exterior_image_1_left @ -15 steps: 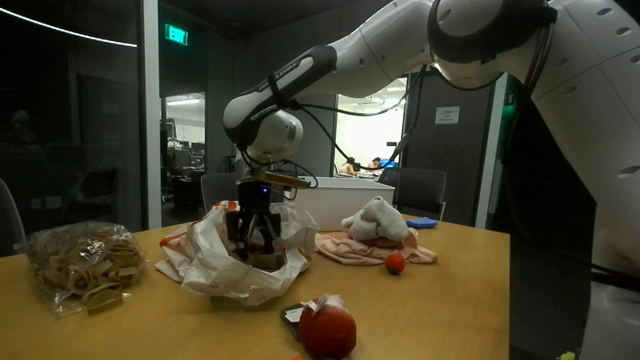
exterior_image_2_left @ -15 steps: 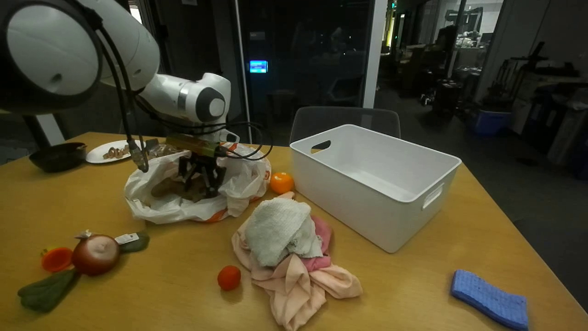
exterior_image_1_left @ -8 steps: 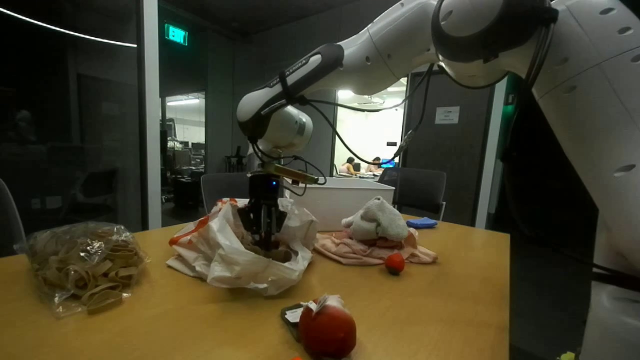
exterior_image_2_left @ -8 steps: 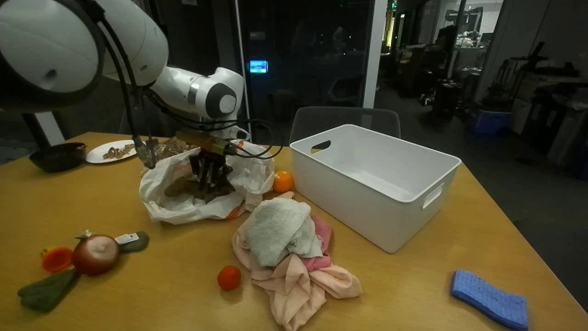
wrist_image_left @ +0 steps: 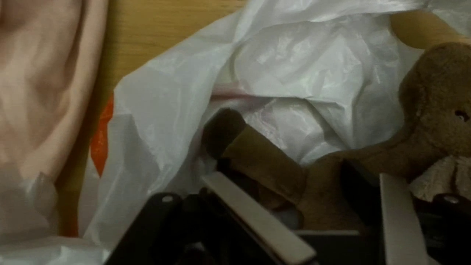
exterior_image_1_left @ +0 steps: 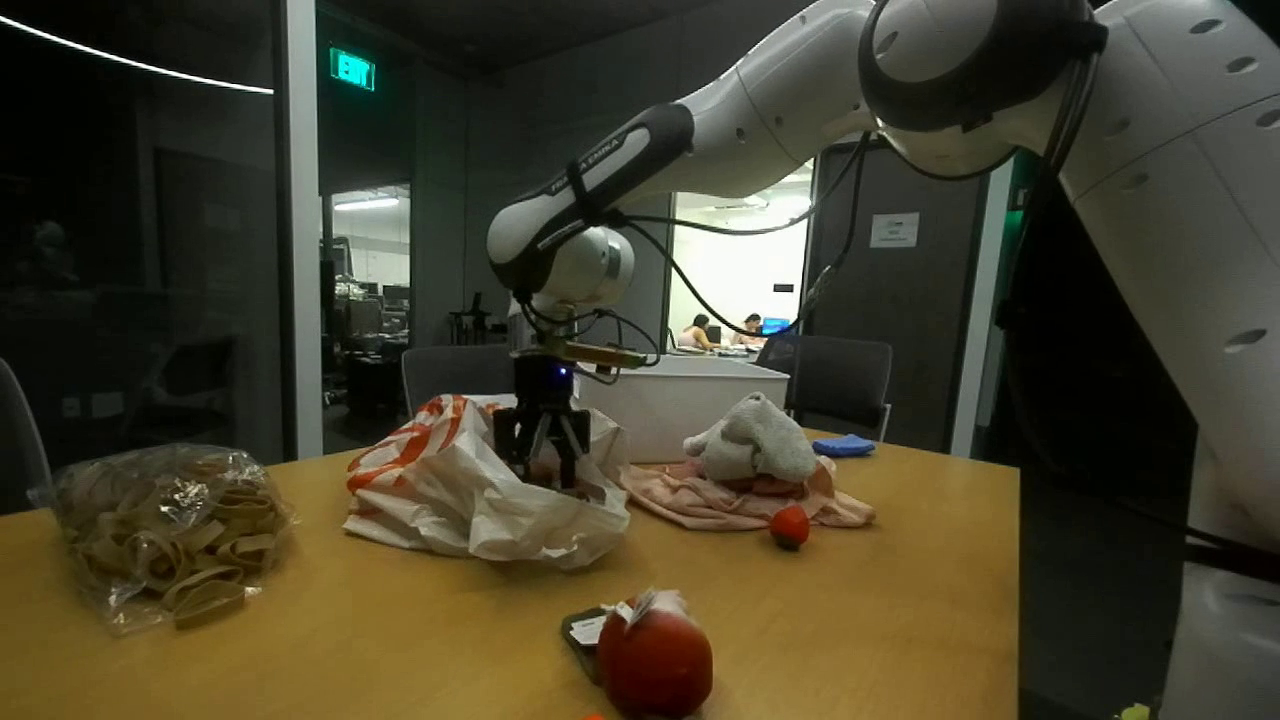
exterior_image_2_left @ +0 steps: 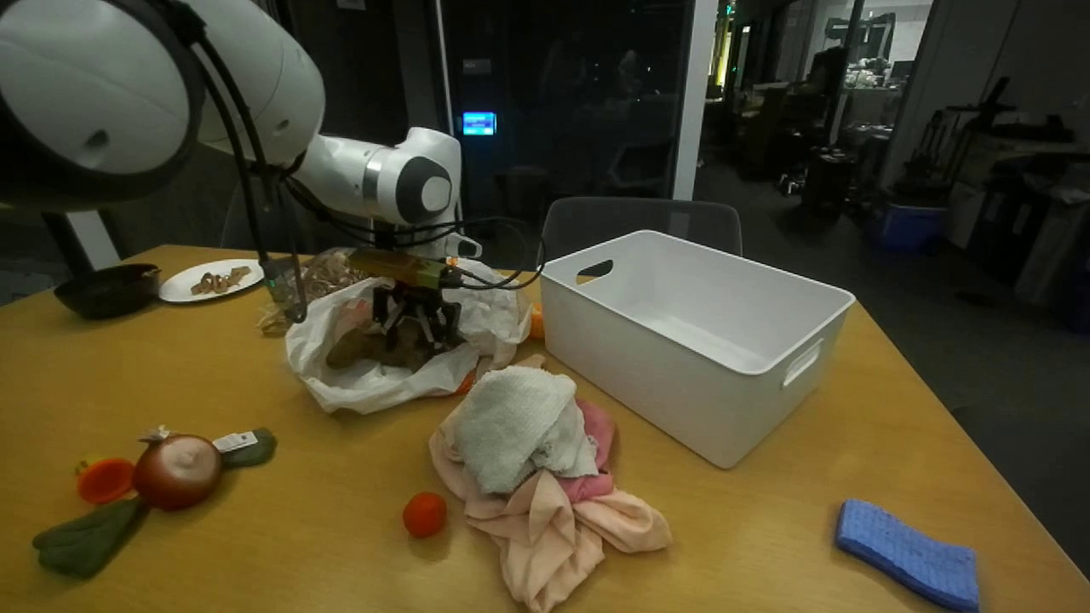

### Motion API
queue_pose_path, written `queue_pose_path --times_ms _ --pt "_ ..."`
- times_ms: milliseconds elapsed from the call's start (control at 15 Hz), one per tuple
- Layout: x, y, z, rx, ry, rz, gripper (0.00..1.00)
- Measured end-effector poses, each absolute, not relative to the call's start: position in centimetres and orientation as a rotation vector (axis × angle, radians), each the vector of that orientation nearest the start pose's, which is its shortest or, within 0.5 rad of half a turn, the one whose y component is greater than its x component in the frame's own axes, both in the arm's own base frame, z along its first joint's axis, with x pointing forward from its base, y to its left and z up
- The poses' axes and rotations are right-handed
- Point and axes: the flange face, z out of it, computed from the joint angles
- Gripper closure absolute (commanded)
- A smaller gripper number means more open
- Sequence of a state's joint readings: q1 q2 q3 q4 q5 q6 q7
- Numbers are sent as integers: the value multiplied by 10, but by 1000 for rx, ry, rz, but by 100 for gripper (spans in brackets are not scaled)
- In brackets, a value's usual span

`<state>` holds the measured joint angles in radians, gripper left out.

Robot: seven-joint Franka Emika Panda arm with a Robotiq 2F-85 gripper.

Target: Remove the white towel and moose toy out of the plastic bag

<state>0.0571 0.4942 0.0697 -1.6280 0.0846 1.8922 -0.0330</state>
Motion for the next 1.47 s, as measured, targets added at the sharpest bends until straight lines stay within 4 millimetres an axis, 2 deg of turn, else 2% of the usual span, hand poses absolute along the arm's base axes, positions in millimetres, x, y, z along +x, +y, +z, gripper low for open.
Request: queue_pose_path --times_ms 133,200,267,333,533,867,1000,1067,1333,1467 --pt "650 83 315 -3038 -198 347 0" --pt "650 82 313 -3045 -201 343 25" --pt "651 80 311 -3049 -200 345 25" --pt "651 78 309 -3049 -196 350 32" --pt "651 75 306 -3046 -184 356 58" --pt "654 63 308 -3036 -138 349 95" --pt "655 57 309 -3034 -120 345 100" --pt "655 55 309 -3034 -112 343 96" --pt "656 47 312 -3030 -60 338 97" --pt "656 48 322 -2996 -13 335 97"
